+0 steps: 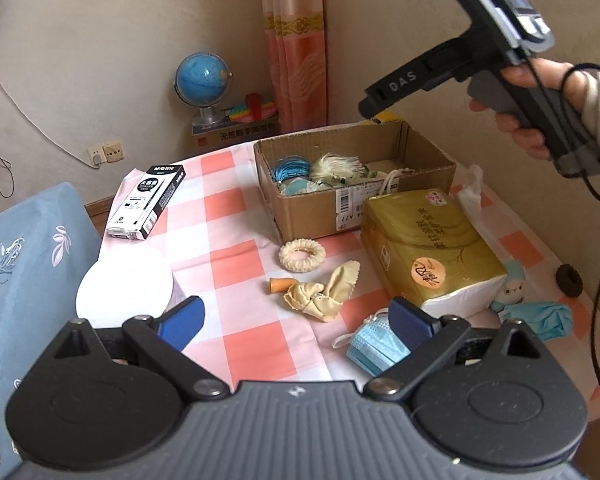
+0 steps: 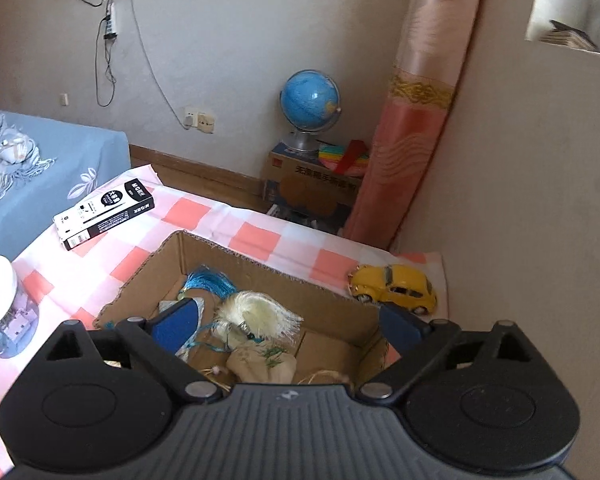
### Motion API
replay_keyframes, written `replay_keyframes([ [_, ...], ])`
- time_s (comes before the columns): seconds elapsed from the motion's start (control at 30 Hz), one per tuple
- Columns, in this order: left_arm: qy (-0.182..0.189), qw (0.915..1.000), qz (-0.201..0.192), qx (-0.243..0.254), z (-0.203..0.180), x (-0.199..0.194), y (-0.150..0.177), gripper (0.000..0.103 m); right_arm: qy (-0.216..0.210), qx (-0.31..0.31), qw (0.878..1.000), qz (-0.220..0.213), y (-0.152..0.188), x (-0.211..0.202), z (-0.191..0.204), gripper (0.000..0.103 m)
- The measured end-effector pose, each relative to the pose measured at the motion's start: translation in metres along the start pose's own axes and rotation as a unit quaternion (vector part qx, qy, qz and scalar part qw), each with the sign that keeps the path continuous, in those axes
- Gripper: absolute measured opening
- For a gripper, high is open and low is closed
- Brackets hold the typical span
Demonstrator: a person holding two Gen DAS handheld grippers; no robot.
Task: Organize soft objects
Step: 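Move left tool down to the blue face mask on the table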
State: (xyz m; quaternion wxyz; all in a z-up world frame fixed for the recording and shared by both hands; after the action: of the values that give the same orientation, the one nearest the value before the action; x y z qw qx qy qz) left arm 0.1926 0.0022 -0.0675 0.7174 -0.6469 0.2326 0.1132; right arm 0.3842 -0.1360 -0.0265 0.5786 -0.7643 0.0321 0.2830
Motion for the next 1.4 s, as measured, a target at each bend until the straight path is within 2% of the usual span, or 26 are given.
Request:
replay_keyframes([
  [0.23, 0.002, 1.0, -0.008, -0.003, -0.002, -0.007, -0.001, 0.1, 0.032, 0.003, 0.999, 0.006, 0.008, -0.038, 0.01, 0.103],
  [0.43, -0.003, 0.9999, -0.016, -0.004, -0.002, -0.013, -0.001, 0.1, 0.058, 0.034, 0.998, -0.003, 0.026, -0.085, 0.024, 0.103],
  [0.63, 0.005, 0.9994, -0.034, -0.009, -0.007, -0.018, 0.007, 0.102, 0.087, 0.083, 0.993, -0.002, 0.076, -0.133, 0.029, 0.103],
  [0.9, 0.045, 0.9988, 0.016, -0.002, -0.022, -0.011, 0.03, 0.102, 0.108, 0.127, 0.985, 0.043, 0.157, -0.164, 0.032, 0.103],
  [1.0, 0.05, 0.9984, 0.025, -0.001, -0.024, -0.008, 0.037, 0.102, 0.106, 0.128, 0.984, 0.064, 0.185, -0.172, 0.032, 0.103],
  [1.13, 0.062, 0.9974, 0.037, 0.001, -0.03, -0.002, 0.044, 0.102, 0.092, 0.14, 0.983, 0.078, 0.206, -0.174, 0.034, 0.103],
  [1.4, 0.083, 0.995, 0.055, 0.005, -0.05, 0.019, 0.045, 0.102, 0.058, 0.162, 0.981, 0.089, 0.219, -0.165, 0.04, 0.103],
])
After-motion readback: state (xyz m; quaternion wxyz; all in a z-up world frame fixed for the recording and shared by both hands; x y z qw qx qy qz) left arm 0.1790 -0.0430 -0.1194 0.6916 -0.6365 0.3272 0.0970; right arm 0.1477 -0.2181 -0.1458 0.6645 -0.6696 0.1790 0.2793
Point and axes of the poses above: each gripper's, at about its wrist camera, not at the fingertips, and x roughly the way its jaws point, z to its left, y to its underside, the point moved 9 cm from there along x, roughly the way its jaws point, and after that the axes turned 15 degrees about -z, right-handed, at the moved point
